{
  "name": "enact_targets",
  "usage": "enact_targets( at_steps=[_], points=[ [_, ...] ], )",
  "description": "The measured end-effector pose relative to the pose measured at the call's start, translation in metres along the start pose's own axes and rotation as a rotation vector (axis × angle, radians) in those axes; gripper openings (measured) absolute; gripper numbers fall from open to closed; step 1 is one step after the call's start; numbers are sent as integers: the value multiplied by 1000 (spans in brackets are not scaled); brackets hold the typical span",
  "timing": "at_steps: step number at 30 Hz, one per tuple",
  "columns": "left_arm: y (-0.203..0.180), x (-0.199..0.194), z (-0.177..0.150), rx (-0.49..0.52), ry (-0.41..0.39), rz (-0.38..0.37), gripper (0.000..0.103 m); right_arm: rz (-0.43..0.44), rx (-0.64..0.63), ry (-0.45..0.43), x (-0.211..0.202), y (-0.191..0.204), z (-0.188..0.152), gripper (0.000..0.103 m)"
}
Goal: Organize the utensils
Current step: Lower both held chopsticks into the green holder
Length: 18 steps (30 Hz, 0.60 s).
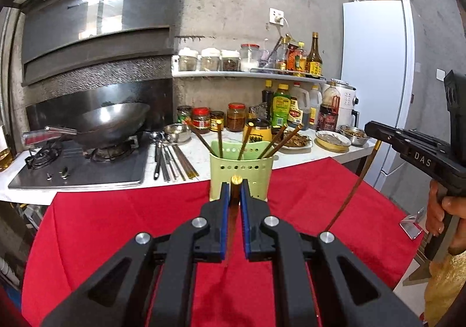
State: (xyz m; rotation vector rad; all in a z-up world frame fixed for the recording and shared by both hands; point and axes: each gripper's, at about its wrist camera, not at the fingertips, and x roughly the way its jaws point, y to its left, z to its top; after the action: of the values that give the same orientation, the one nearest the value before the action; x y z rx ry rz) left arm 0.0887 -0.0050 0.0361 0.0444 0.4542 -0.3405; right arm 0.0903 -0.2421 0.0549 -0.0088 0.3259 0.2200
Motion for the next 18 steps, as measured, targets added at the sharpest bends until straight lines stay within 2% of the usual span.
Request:
enact_targets(
  at_steps=[4, 7, 9, 15, 18],
  points=[
    [2, 21, -5, -17, 52, -3, 7, 67, 61, -20, 5, -7, 1, 5],
    [4, 31, -9, -24, 73, 2, 7, 86, 60, -32, 6, -6, 1, 5],
    [5, 34, -11, -24, 81, 3, 7, 106, 57, -34, 6, -5, 1, 5],
    [5, 34, -13, -17, 83, 5, 7, 88, 38, -45, 2, -6, -1, 6],
    [4, 34, -14, -16, 81, 4, 7, 133, 51, -68, -2, -9, -6, 6]
  ],
)
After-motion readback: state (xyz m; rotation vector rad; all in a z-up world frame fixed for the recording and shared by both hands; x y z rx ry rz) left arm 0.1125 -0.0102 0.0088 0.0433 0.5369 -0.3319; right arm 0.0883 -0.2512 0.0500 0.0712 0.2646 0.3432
